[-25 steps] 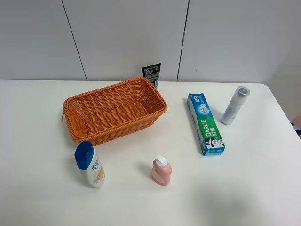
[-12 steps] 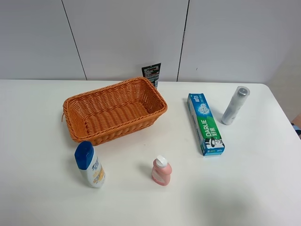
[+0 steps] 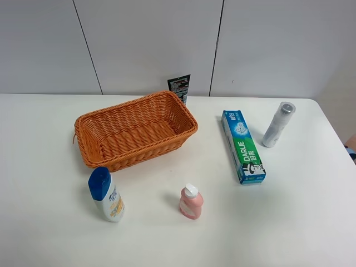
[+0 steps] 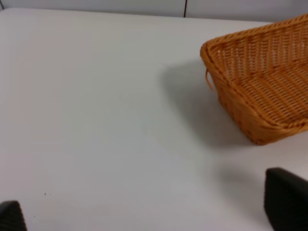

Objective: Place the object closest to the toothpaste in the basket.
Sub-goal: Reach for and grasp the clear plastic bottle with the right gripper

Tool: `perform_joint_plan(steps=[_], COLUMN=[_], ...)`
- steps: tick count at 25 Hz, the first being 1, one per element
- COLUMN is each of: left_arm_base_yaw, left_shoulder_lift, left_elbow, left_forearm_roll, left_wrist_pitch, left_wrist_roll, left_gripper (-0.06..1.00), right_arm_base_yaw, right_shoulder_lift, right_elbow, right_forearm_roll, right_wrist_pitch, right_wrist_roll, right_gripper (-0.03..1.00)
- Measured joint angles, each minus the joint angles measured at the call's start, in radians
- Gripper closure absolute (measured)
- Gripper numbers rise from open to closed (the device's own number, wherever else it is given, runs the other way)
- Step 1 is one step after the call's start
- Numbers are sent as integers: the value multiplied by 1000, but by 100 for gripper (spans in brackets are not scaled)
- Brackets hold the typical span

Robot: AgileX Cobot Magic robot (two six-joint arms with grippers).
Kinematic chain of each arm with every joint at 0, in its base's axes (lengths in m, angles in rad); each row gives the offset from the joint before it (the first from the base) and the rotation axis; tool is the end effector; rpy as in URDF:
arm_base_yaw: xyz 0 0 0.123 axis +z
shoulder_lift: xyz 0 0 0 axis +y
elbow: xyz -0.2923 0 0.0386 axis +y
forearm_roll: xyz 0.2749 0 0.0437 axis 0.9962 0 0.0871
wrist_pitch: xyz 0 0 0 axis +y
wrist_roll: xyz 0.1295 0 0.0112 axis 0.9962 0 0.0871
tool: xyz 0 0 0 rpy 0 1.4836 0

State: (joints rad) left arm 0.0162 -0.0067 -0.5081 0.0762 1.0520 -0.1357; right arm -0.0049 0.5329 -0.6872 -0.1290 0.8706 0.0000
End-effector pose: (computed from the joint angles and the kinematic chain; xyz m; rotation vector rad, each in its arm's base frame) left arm 0.0419 0.0093 0.2767 -0.1569 2.0124 0.0150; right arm 0.1375 -0.0135 0.3144 -0.0308 2.1965 -0.1578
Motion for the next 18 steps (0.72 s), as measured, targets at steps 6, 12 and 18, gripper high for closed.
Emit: perform_joint_plan(steps=[6,12,18], left_arm_base_yaw=[0,0,0], left_shoulder_lift=[0,0,0], left_elbow=[0,0,0], left_forearm_roll=[0,0,0], left_wrist_pitch=[0,0,0], left_wrist_roll=[0,0,0], left_gripper=[-5,-5,-5], right_arm_base_yaw=[32,32,32], right_shoulder_lift=[327,582,711], right_elbow=[-59,-98,-99], right_forearm_roll=[21,61,65], right_wrist_pitch=[-164,-354,-500], right_wrist_roll=[-31,-38,-118], right_gripper=[22,22,22])
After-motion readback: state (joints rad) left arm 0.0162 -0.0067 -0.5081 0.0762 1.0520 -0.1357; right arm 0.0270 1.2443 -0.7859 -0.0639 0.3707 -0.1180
